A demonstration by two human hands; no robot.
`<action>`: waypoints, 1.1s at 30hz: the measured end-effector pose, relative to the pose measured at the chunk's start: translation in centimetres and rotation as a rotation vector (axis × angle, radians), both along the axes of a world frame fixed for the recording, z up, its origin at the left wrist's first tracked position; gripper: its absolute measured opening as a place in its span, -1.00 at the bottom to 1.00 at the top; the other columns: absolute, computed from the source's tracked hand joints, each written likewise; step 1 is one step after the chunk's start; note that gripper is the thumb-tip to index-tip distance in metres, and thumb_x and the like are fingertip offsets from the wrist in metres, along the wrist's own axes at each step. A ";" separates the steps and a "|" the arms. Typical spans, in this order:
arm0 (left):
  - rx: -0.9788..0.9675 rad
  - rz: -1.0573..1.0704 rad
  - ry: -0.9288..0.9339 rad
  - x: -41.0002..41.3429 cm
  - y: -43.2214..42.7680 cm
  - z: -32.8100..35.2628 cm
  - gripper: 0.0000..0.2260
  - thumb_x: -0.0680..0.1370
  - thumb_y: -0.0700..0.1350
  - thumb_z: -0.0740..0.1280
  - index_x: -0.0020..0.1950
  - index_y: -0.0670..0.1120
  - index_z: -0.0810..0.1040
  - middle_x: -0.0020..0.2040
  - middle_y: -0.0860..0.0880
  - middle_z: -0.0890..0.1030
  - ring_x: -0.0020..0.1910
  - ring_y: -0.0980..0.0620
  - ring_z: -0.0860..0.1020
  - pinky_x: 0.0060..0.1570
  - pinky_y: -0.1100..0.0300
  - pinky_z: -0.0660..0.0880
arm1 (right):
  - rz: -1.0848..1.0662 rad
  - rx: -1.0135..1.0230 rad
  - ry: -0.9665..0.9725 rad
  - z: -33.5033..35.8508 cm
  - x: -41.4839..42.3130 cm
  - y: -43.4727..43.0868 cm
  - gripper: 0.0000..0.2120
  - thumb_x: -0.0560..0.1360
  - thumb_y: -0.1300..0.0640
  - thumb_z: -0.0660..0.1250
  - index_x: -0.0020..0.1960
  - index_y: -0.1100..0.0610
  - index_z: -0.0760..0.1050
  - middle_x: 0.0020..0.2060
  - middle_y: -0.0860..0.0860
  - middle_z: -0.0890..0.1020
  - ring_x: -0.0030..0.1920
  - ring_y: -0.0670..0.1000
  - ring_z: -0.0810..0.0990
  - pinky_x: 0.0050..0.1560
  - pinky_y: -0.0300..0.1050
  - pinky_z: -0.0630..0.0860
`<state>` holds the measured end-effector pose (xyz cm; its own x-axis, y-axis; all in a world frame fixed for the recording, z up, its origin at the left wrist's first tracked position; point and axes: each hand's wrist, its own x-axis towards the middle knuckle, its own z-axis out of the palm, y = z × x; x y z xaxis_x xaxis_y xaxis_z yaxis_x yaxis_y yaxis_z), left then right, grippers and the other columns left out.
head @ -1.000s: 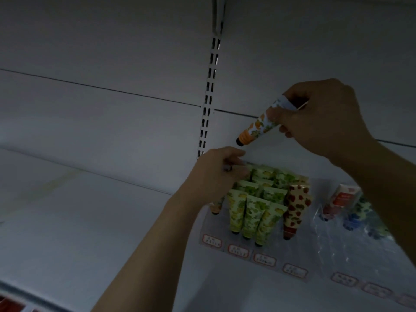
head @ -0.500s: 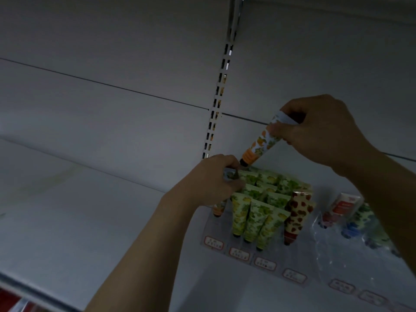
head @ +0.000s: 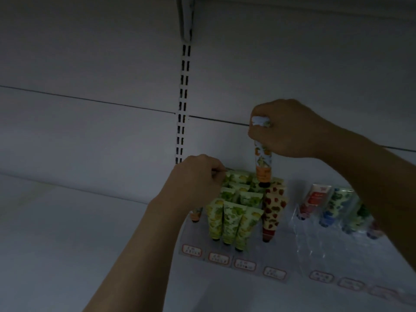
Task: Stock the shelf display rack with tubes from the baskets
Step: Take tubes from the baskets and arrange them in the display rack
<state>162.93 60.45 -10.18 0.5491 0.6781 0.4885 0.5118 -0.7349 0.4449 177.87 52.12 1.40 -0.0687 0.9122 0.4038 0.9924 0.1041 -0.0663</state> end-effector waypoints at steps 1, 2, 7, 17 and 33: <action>-0.002 0.008 0.023 0.2 -0.1 0.0 -0.80 0.59 -0.09 0.24 0.10 0.04 0.64 0.00 0.03 0.65 -0.07 0.06 0.56 -0.07 0.24 0.49 | -0.018 -0.070 -0.014 -0.1 0.1 0.1 -0.75 0.53 0.10 0.20 -0.22 0.24 0.44 -0.28 0.09 0.53 -0.20 0.10 0.51 -0.21 -0.09 0.38; -0.007 0.014 0.030 0.4 -0.1 0.1 -0.80 0.58 -0.09 0.24 0.08 0.04 0.65 0.00 0.02 0.65 -0.06 0.03 0.57 -0.05 0.21 0.51 | -0.022 -0.144 -0.021 -0.2 0.1 0.2 -0.76 0.55 0.12 0.19 -0.22 0.24 0.43 -0.26 0.10 0.55 -0.18 0.11 0.55 -0.18 -0.08 0.43; -0.082 0.027 0.021 0.5 0.1 0.2 -0.84 0.58 -0.09 0.27 -0.03 0.14 0.62 -0.01 0.05 0.65 0.01 0.02 0.57 0.06 0.07 0.52 | -0.011 -0.278 -0.022 -1.1 0.2 0.8 -0.94 0.54 0.14 0.28 -0.06 0.08 0.53 -0.20 0.01 0.59 -0.44 -0.09 0.59 -0.32 -0.14 0.57; 0.008 0.107 -0.071 0.7 -0.1 0.8 -0.86 0.42 -0.06 0.50 -0.27 0.09 0.57 -0.29 0.09 0.56 -0.25 0.09 0.53 -0.15 0.24 0.46 | -0.020 -0.226 -0.319 -4.8 1.0 2.9 -0.71 0.45 -0.06 0.42 0.09 0.07 0.63 -0.01 0.01 0.63 -0.05 0.00 0.54 -0.14 -0.19 0.44; -0.012 0.196 0.032 2.9 -0.5 1.7 -0.94 0.47 -0.12 0.43 -0.13 -0.09 0.65 -0.06 -0.11 0.63 -0.09 -0.04 0.57 -0.08 0.14 0.56 | 0.036 -0.201 -0.195 -5.9 2.0 2.6 -0.87 0.44 0.18 0.40 -0.10 0.22 0.67 -0.12 0.09 0.67 -0.12 0.02 0.59 -0.14 -0.23 0.43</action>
<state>165.80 59.96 -8.52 0.4209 0.7794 0.4641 0.6586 -0.6144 0.4345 179.91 54.71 -4.48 -0.1613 0.9682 0.1912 0.9843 0.1438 0.1023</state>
